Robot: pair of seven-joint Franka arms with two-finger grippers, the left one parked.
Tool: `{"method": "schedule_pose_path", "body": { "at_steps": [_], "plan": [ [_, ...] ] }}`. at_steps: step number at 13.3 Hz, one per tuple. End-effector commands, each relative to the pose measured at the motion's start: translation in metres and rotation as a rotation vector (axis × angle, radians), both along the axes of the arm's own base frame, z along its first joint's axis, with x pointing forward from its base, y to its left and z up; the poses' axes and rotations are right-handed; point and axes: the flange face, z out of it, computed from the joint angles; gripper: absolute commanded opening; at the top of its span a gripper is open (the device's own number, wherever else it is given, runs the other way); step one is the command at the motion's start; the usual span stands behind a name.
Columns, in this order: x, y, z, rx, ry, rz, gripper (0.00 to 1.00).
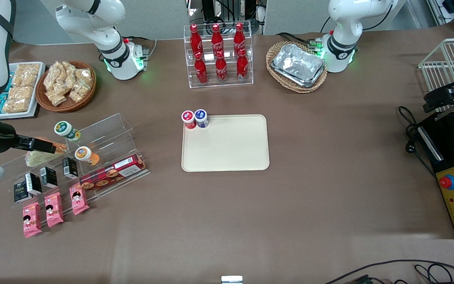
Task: Place sandwich on tray
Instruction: 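Move the right gripper toward the wrapped sandwich on the acrylic rack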
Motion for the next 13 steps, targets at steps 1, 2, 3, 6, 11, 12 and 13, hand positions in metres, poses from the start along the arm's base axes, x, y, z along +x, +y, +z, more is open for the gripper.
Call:
{"method": "schedule_pose_path", "body": {
  "at_steps": [1, 2, 3, 6, 11, 12, 13],
  "plan": [
    [-0.003, -0.002, 0.006, -0.018, 0.010, 0.003, 1.00],
    [-0.003, -0.003, 0.006, -0.015, 0.011, 0.003, 1.00],
    [-0.003, -0.006, 0.006, -0.011, 0.010, -0.003, 1.00],
    [-0.003, -0.010, 0.005, -0.020, 0.011, -0.007, 1.00],
    [-0.009, -0.010, 0.003, -0.053, 0.043, -0.059, 1.00],
    [-0.015, -0.014, 0.009, -0.065, 0.056, -0.155, 1.00],
    [-0.022, -0.016, 0.019, -0.075, 0.054, -0.253, 1.00]
  ]
}}
